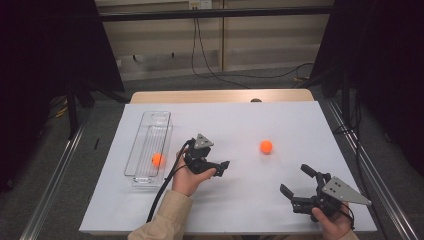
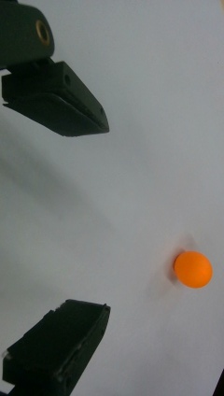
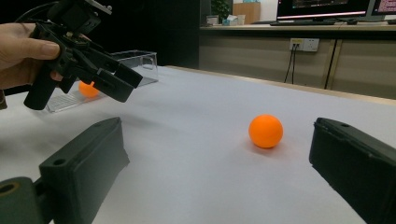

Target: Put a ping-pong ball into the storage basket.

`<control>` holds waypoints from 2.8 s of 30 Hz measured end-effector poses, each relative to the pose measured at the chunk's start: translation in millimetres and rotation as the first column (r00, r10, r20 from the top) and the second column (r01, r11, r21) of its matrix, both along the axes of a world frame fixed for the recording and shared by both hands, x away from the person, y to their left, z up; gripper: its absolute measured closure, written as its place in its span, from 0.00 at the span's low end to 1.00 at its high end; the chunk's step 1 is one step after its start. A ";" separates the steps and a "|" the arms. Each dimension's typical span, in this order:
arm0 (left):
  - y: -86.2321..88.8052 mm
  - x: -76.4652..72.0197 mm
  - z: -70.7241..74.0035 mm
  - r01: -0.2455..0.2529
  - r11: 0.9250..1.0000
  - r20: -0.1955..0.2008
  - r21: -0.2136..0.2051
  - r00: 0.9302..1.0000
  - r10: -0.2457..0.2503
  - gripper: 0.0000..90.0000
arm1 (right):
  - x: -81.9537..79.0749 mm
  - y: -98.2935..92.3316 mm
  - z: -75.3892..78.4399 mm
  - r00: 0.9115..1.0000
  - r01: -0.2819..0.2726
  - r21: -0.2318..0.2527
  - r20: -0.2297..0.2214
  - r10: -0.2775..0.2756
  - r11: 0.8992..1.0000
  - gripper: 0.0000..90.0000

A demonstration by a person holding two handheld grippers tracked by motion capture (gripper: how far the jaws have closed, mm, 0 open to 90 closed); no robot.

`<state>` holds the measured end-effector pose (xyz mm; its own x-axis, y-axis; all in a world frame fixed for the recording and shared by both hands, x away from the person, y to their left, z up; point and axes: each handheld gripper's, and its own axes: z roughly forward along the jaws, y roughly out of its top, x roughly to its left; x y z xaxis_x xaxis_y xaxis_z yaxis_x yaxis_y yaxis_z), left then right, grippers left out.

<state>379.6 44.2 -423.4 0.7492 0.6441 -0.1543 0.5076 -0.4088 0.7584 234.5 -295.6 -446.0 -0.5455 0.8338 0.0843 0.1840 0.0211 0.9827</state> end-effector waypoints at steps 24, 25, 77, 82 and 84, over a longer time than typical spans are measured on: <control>-14.1 2.0 -1.1 0.027 1.000 0.004 0.010 1.000 -0.027 0.12 | 0.3 -0.1 0.3 1.000 0.001 0.003 0.002 -0.001 1.000 0.03; -14.9 1.8 -1.5 0.027 1.000 0.001 0.010 1.000 -0.027 0.12 | 0.3 -0.1 0.3 1.000 0.001 0.004 0.002 -0.001 1.000 0.03; -52.5 7.8 -8.5 0.085 0.996 0.021 0.014 0.996 -0.086 0.12 | 1.1 -0.4 0.2 1.000 0.001 0.001 0.004 -0.001 1.000 0.03; -55.7 9.1 -9.3 0.089 0.996 0.023 0.011 0.996 -0.090 0.12 | 1.1 -0.3 0.3 1.000 0.000 0.002 0.003 0.000 1.000 0.03; -57.3 9.8 -9.8 0.091 0.996 0.023 0.010 0.996 -0.091 0.12 | 1.3 -0.1 0.1 1.000 0.001 0.000 0.003 -0.001 1.000 0.03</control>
<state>389.4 -13.1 -433.2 0.8080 0.5746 -0.1303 0.4500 -0.4590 0.7660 235.8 -295.7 -445.9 -0.5453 0.8342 0.0823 0.1813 0.0215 0.9832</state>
